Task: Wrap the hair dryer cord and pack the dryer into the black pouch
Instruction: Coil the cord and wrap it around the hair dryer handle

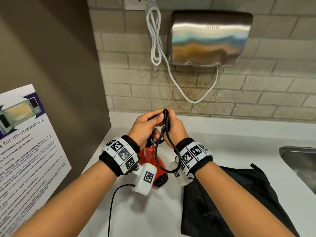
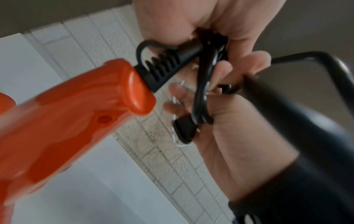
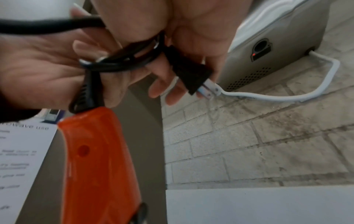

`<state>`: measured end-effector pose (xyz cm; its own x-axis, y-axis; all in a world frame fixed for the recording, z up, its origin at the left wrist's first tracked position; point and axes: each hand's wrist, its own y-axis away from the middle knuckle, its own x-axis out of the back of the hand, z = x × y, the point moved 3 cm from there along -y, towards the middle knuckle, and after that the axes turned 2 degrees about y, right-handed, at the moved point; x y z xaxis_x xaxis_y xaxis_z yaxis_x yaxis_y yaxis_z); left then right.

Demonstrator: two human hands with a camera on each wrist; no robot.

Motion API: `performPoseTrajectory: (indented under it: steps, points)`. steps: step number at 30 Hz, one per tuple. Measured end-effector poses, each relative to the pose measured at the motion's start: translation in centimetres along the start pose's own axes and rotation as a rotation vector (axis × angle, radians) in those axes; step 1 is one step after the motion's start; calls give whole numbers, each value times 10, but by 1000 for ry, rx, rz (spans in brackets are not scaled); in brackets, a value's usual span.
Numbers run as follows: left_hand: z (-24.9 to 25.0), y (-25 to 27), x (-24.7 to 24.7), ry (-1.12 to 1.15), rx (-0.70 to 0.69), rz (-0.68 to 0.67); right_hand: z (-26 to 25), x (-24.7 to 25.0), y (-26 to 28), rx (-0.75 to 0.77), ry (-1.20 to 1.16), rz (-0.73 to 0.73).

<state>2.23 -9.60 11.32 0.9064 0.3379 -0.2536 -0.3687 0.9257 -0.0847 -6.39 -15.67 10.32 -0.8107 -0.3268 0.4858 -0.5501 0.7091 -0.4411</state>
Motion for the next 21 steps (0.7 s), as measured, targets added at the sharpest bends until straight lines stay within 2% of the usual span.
performPoseTrajectory:
  steps: [4,7,8,11,13,15,17,18,19,21]
  points:
    - [0,-4,7,33,-5,-4,10,3,9,25,13,-143]
    - [0,-5,12,34,-6,19,34,5,25,66,128,-226]
    - [1,-6,13,34,-10,29,50,7,29,14,195,-241]
    - [4,-7,15,42,-10,51,98,20,35,-295,382,-245]
    - [4,-8,15,42,-1,37,126,24,39,-479,475,-355]
    - [3,-8,14,17,0,2,145,26,42,-589,664,-506]
    - [2,-8,15,-5,1,-18,152,30,48,-600,872,-589]
    - [2,-8,16,-9,1,-24,150,31,50,-582,925,-586]
    - [2,-8,16,-12,0,-28,145,32,50,-554,918,-553]
    - [2,-8,16,-28,2,-38,123,29,45,-445,733,-456]
